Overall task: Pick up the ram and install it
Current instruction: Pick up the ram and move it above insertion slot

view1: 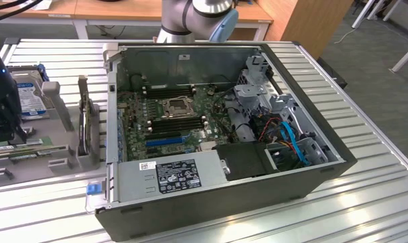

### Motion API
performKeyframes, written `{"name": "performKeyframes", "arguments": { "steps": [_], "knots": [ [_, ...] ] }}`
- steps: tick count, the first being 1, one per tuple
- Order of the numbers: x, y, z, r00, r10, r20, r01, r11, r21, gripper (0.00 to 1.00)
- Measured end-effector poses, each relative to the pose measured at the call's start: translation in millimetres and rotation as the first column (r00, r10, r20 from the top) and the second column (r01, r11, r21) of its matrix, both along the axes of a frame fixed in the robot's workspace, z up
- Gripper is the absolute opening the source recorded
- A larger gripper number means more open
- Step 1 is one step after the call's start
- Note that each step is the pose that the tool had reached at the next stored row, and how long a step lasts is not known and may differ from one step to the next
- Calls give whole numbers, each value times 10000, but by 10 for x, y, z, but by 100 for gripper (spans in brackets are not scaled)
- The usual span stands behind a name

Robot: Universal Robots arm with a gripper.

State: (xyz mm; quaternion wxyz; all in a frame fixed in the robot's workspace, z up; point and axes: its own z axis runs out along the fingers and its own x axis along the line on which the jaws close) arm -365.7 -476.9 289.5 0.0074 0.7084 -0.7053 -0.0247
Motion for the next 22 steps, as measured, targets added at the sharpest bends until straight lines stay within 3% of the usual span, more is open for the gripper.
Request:
{"name": "performKeyframes", "arguments": {
  "steps": [22],
  "knots": [
    [0, 0, 169, 10000, 0, -1, 0, 10000, -1, 12]
  ]
}}
